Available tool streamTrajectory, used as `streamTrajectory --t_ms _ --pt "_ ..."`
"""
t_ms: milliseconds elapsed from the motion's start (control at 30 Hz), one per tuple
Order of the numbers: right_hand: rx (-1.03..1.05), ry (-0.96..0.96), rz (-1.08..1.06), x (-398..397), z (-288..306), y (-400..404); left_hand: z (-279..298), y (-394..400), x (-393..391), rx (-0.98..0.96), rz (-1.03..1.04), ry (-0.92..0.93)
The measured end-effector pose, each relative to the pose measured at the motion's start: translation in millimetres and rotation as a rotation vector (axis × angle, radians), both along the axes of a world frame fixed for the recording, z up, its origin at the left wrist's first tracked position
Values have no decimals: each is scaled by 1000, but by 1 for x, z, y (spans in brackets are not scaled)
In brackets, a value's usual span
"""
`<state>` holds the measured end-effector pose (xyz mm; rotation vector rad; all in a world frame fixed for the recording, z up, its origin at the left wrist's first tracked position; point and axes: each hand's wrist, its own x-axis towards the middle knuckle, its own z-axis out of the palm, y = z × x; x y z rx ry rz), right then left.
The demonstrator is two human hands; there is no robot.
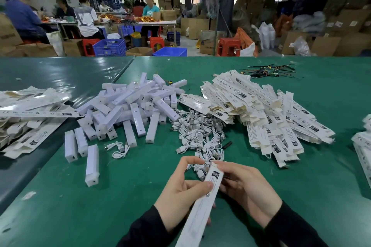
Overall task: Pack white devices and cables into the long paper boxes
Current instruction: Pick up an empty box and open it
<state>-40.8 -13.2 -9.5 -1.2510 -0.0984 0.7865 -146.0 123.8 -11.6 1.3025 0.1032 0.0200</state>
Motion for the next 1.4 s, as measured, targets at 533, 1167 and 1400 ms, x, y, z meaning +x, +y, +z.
streamTrajectory --t_ms 533,1167,1400 --pt "-24 -254 -3 -3 8 -5 -1 4 2 1 -2 -3" --pt "62 -282 32 -9 -3 3 0 1 5 -34 122 10" --pt "48 -161 5 1 14 -2 -6 -2 -1 1217 352 -485"
